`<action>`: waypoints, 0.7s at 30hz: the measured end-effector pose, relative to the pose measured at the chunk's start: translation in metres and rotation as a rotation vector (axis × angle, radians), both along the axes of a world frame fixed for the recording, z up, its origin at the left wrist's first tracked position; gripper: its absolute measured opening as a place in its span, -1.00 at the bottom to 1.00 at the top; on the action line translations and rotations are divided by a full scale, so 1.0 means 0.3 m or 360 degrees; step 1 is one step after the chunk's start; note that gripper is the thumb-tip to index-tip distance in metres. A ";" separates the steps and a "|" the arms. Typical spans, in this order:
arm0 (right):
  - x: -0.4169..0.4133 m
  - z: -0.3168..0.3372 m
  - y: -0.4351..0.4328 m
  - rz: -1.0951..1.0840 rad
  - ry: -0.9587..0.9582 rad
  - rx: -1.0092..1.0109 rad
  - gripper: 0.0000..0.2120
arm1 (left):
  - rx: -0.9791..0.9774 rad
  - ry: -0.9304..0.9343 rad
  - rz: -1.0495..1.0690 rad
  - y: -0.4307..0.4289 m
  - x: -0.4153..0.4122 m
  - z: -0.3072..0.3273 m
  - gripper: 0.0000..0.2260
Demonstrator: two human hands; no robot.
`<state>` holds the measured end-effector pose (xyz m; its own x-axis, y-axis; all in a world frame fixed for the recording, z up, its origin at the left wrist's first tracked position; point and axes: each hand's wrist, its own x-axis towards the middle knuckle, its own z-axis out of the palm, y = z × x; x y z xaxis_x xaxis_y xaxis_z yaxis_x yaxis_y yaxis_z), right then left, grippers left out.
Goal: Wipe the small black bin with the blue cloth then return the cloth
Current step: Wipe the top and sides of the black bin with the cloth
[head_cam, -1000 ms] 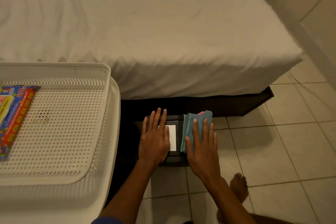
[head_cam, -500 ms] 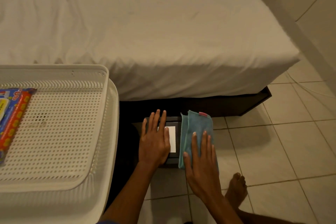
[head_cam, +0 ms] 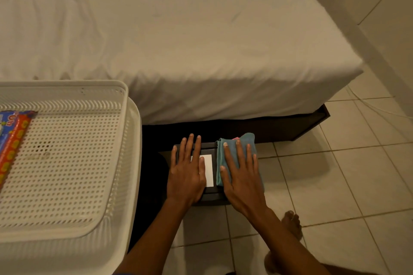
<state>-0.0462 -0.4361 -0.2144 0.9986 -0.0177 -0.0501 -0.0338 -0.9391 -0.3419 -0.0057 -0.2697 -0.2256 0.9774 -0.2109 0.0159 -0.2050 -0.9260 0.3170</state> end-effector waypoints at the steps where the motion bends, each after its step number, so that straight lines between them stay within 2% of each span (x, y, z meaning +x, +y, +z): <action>1: 0.005 0.000 -0.003 0.0035 0.0013 -0.0005 -0.41 | 0.0001 0.0001 -0.0007 -0.001 -0.004 -0.001 -0.48; 13: 0.000 0.035 -0.045 0.0216 0.0011 -0.0020 -0.46 | -0.0036 -0.0022 0.0014 -0.012 0.006 0.008 -0.49; 21: -0.100 0.020 -0.101 -0.0059 0.0052 0.0158 -0.44 | -0.0058 -0.0003 0.0039 -0.016 0.003 0.025 -0.48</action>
<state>-0.0762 -0.4663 -0.2086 0.9952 -0.0480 -0.0859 -0.0805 -0.8985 -0.4316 -0.0049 -0.2746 -0.2182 0.9822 -0.1861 0.0252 -0.1830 -0.9186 0.3501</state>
